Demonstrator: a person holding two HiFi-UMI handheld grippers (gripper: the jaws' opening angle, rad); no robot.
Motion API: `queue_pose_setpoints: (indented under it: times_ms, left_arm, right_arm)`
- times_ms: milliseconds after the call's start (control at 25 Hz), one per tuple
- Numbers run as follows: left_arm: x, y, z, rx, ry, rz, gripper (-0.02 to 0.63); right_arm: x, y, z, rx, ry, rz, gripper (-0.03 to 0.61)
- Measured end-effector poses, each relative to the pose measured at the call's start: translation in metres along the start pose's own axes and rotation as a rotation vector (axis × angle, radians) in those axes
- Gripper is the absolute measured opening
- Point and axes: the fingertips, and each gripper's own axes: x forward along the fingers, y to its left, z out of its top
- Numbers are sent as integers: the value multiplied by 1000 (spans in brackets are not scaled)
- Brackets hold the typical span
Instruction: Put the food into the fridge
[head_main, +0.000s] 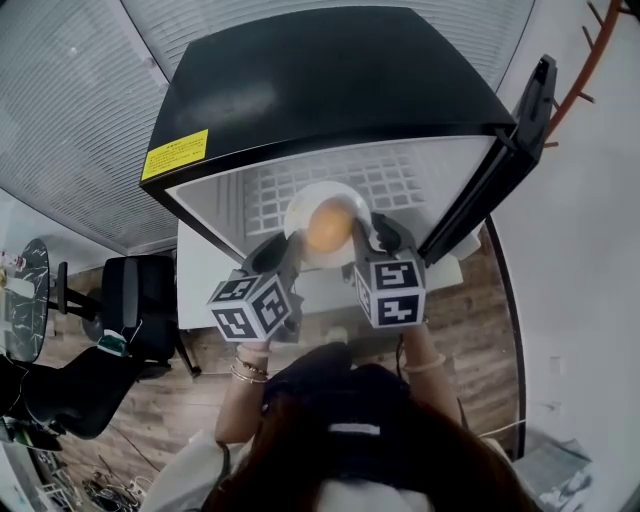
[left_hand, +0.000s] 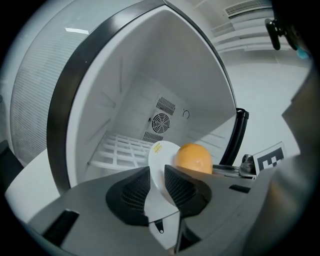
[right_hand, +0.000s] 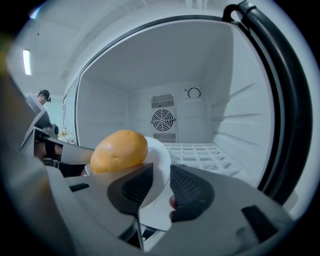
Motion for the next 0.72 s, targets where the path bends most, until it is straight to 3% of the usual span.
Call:
queue_pose_setpoints:
  times_ms: [720]
  left_arm:
    - [22,-1,21,-4,-23,-37,81]
  right_arm:
    - [17,-15,15,20,-9,-26,103]
